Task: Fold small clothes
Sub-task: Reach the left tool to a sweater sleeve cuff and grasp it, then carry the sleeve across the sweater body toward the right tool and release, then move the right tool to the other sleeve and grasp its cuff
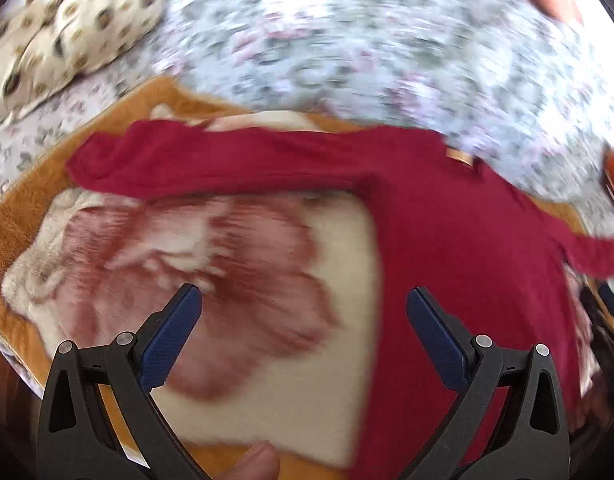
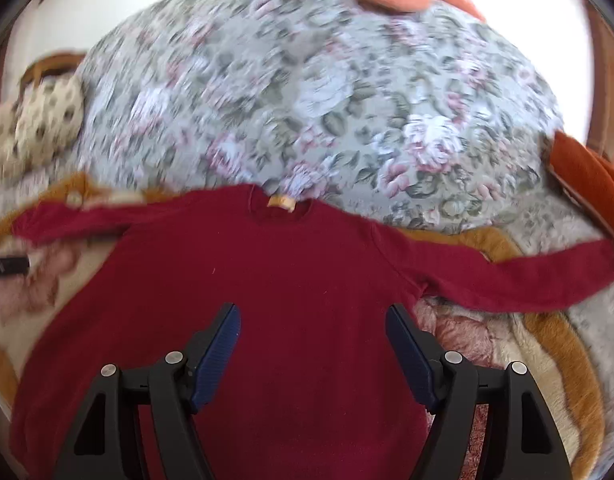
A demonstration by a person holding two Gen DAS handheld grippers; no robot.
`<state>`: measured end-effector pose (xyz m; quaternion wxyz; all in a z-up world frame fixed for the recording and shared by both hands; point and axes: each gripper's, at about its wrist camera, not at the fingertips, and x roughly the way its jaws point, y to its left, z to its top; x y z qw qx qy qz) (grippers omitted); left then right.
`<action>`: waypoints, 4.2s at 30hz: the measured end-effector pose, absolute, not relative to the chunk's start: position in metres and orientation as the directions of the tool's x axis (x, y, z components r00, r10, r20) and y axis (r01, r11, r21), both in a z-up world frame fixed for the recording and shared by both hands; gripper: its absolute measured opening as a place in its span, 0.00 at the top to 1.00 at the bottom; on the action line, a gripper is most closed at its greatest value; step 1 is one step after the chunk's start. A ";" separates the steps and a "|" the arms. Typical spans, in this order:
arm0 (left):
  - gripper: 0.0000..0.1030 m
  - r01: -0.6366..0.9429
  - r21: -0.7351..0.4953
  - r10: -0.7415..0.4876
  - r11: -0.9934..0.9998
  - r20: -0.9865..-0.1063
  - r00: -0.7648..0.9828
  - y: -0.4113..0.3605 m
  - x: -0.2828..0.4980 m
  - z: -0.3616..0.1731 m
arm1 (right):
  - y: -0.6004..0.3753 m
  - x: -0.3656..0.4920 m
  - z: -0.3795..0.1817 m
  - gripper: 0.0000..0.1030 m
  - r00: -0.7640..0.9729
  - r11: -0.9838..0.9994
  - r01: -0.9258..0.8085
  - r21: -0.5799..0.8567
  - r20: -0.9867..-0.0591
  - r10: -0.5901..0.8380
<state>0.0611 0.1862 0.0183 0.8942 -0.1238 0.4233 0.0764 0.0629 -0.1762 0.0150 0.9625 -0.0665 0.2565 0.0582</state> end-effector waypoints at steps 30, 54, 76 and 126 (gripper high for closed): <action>0.94 -0.621 -0.442 0.077 0.647 -0.772 0.631 0.442 0.113 -0.028 | -0.173 0.081 -0.004 0.29 0.818 0.984 -0.159 -0.079 -0.569 0.087; 0.95 0.102 -0.616 -0.492 0.781 -0.508 0.707 0.065 0.176 -0.006 | -0.177 0.098 0.022 0.29 0.777 0.958 -0.283 0.054 -0.572 0.262; 0.70 0.131 -0.637 -0.580 0.759 -0.573 0.579 0.042 0.125 -0.052 | -0.135 0.224 -0.035 0.29 0.423 0.697 -0.170 0.697 -0.587 0.690; 0.61 -0.006 -0.580 -0.388 0.814 -0.552 0.738 0.099 0.169 -0.006 | -0.290 0.204 0.012 0.91 0.684 0.970 -0.196 0.141 -0.689 0.239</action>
